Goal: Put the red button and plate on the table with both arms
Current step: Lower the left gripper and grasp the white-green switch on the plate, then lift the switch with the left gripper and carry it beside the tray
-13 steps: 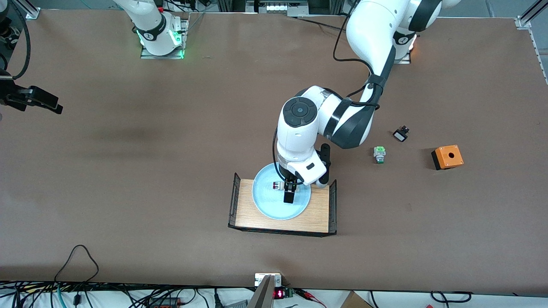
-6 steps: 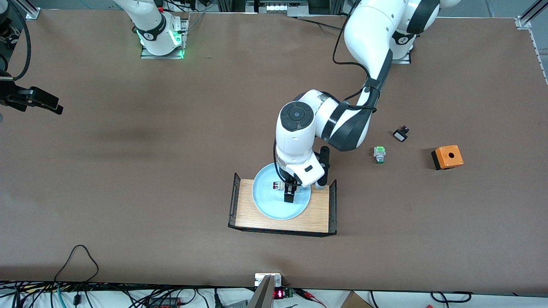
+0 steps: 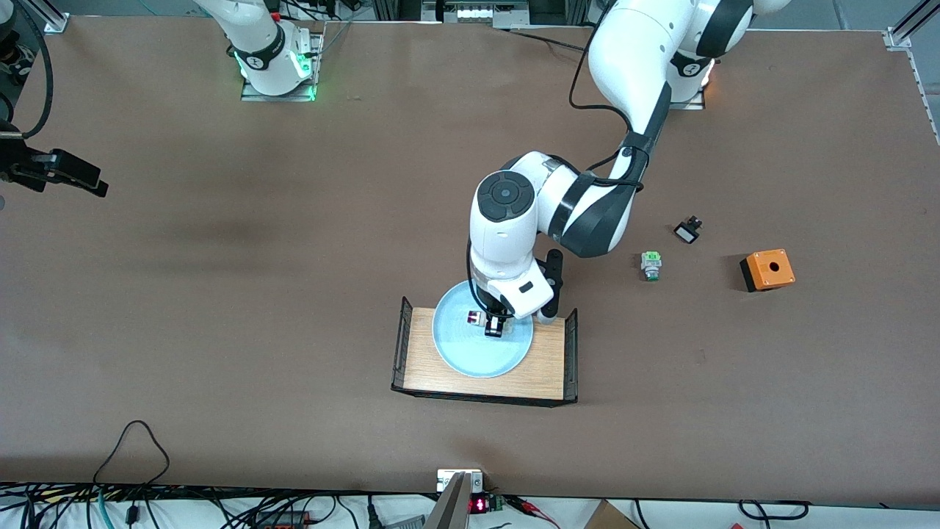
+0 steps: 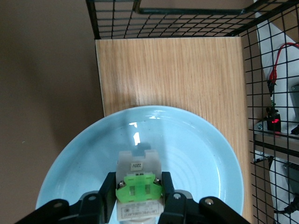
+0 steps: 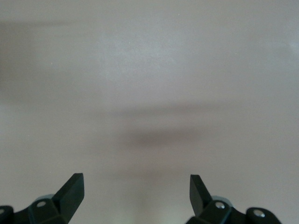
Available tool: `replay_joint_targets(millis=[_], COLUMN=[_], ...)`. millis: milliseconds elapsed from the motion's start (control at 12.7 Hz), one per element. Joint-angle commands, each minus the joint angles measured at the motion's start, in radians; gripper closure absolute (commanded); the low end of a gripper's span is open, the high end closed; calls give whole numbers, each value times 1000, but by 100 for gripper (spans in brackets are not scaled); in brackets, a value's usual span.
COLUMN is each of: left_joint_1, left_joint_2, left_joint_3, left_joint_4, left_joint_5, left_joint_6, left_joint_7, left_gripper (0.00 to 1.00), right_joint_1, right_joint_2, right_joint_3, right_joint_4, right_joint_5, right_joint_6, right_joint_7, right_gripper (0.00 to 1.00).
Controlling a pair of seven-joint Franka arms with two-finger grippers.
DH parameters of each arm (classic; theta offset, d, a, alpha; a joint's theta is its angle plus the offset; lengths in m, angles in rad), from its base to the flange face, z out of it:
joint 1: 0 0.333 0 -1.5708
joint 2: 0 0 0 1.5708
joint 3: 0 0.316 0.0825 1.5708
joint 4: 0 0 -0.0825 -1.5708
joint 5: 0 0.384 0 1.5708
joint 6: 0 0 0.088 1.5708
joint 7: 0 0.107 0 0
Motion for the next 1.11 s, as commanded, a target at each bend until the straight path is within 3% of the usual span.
replay_joint_targets(millis=[0,395,1026], left_joint_1=[3,45,237], left_joint_2=[-20,-137,-243], left_joint_3=[16,37,34], left_joint_4=[33,31,20], left_joint_5=[21,17,-169], left_joint_6=[-52,-111,-310], left_joint_7=[-6,24,586], left_gripper=[100,100,100], right_joint_1=[-9,-15,-15], right_joint_2=[4,4,4], right_joint_3=[6,4,4], right_joint_4=[11,11,11], right_joint_5=[-10,-10,-10], right_joint_6=[0,0,0], right_joint_7=[-12,-12,-12], right_gripper=[0,0,0])
